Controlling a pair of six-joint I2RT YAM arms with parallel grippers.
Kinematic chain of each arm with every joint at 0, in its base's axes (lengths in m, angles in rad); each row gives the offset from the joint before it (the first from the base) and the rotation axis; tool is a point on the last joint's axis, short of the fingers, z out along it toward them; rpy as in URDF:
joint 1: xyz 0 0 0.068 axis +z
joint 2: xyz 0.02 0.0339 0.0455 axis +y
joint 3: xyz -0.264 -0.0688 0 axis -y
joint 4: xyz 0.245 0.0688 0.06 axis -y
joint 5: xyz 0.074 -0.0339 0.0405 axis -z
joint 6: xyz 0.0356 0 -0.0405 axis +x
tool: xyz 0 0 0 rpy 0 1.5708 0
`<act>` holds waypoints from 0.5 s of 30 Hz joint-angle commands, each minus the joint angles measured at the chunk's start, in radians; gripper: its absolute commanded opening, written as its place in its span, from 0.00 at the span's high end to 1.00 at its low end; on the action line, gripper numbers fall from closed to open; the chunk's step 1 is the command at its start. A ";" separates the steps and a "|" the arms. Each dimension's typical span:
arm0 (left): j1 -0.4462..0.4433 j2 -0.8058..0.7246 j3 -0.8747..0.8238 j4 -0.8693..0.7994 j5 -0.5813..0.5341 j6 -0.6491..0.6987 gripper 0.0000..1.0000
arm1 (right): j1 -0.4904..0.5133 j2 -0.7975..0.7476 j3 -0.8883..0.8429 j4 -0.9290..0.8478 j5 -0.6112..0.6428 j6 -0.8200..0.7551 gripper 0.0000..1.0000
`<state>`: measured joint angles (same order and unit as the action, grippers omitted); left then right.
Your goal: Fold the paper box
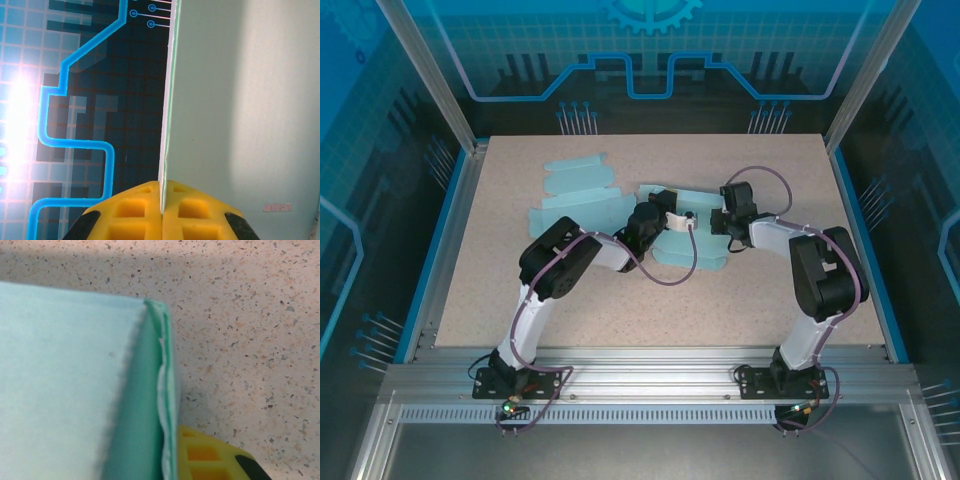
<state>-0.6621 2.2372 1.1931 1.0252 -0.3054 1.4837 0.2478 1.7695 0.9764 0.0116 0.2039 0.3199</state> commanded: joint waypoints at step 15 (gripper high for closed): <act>-0.125 -0.124 -0.107 0.091 -0.123 -0.143 0.01 | 0.022 -0.031 -0.013 0.113 0.047 -0.022 1.00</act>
<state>-0.7536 2.1654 1.0988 1.0218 -0.3485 1.3434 0.2501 1.7687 0.9760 0.0860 0.2512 0.3122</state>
